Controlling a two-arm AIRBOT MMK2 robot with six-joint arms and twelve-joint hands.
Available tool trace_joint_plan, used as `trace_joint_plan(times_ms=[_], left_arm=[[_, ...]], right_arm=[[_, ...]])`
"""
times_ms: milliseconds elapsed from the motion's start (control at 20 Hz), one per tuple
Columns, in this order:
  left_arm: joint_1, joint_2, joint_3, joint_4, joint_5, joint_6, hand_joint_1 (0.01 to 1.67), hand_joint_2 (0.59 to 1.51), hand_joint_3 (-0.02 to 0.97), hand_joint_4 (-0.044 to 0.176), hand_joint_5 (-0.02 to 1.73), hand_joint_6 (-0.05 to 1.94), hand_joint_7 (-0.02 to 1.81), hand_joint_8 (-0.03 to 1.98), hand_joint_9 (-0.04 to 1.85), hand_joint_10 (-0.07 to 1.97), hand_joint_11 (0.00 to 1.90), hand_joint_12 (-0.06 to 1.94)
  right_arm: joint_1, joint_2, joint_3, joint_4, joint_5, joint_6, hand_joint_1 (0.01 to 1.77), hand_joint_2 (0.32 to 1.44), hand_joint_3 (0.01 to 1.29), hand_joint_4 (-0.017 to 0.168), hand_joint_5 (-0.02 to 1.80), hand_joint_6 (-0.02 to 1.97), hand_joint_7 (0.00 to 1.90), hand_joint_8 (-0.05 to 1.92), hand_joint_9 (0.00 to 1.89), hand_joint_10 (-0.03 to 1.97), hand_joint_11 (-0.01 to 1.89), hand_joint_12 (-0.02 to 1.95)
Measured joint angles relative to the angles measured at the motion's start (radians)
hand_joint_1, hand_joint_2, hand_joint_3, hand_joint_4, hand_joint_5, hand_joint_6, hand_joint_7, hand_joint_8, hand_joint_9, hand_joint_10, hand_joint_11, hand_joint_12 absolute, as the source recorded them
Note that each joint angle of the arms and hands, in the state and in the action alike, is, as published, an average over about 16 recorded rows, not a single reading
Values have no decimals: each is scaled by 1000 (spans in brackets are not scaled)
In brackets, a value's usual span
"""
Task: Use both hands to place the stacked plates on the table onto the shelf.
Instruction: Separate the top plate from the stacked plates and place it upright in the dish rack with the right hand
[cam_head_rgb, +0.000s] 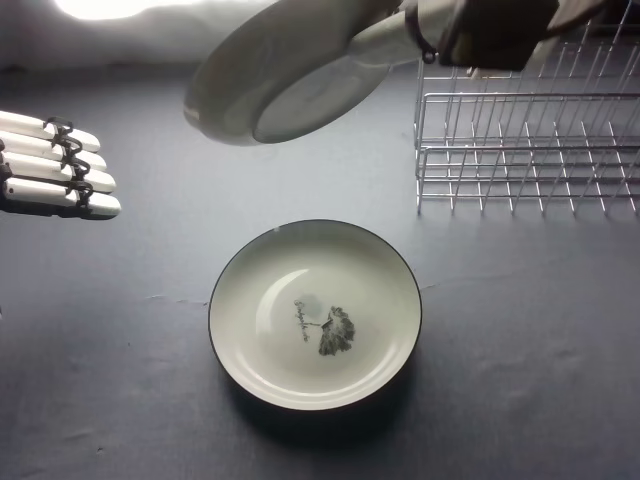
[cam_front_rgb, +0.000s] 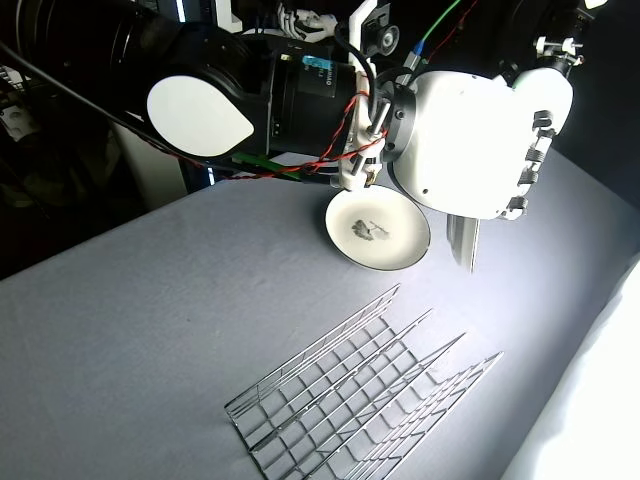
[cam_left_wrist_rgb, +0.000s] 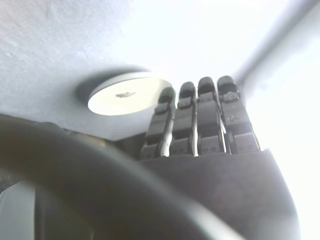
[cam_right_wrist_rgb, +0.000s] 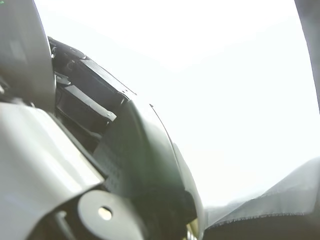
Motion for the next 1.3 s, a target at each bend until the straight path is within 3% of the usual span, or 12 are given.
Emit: trace_joint_plan(times_ms=[600,1050,1300], left_arm=[[-11,-6,5,18,-32,0,21,1101,6,2,20,11,19,12,19,5,13,-6],[-39,-14,7,35,-79,5,22,1103,6,2,19,11,17,11,19,5,13,-6],[-67,-25,-2,44,-130,17,22,1104,6,2,19,11,16,11,18,5,13,-6]], right_arm=[[70,10,17,225,-164,4,1400,1033,13,-8,936,978,1015,853,877,1155,725,1140],[100,24,32,223,-286,7,1400,1044,13,-8,918,978,1001,873,847,1188,704,1164],[98,24,43,190,-305,10,1400,1049,13,-8,911,980,996,880,844,1189,701,1173]])
